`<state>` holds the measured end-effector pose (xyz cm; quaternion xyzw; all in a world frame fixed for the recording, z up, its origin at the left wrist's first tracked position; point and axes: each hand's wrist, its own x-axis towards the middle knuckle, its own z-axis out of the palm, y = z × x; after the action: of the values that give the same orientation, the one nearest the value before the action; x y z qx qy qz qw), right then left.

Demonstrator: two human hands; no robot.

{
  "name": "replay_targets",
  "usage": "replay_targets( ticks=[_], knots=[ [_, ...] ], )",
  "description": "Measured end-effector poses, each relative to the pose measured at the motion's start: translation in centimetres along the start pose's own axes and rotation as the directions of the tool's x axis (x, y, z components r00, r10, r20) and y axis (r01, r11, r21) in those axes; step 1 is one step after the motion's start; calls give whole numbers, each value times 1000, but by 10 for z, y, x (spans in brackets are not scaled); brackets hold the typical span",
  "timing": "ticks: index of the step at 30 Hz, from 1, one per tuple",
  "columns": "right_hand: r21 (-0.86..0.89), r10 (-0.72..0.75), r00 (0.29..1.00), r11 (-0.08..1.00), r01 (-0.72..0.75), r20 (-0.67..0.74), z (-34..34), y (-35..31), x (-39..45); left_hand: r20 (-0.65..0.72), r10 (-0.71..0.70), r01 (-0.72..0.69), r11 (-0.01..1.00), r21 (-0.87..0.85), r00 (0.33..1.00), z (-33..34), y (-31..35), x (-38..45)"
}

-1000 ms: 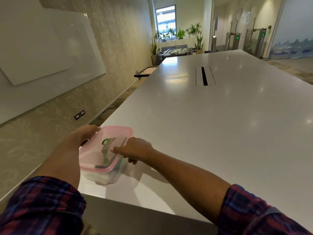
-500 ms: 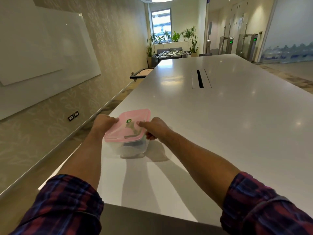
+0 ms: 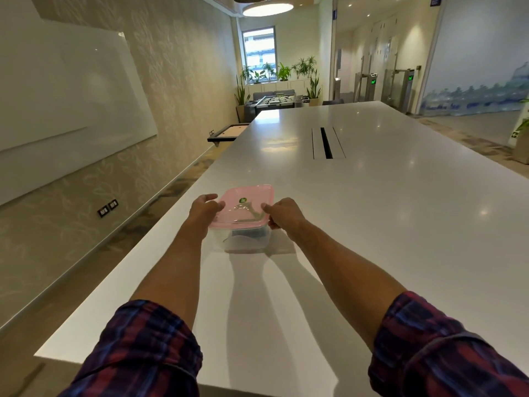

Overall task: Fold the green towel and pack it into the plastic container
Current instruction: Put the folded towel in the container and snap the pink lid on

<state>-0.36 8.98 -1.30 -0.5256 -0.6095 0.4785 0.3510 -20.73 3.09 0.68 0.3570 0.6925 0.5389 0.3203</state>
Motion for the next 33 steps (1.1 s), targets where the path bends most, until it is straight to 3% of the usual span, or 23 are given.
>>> replay_targets(
  ticks=[10,15,20,28,33],
  knots=[
    [-67,-44,998,997,41,-45,-12,10,30,84,13,-7,997,-72,996,29,-4,24],
    [43,-96,995,994,96,10,-17,17,36,58,15,-8,992,-123,998,33,-6,37],
    [61,-165,986,984,166,-27,-13,24,44,29,32,-28,991,-133,999,33,-13,50],
    [-47,-184,977,983,180,-111,-5,23,56,-191,-54,48,998,-38,980,32,-46,44],
    [-86,-199,977,978,192,-79,-4,23,56,-36,-86,74,961,-266,996,28,-48,40]
  ],
)
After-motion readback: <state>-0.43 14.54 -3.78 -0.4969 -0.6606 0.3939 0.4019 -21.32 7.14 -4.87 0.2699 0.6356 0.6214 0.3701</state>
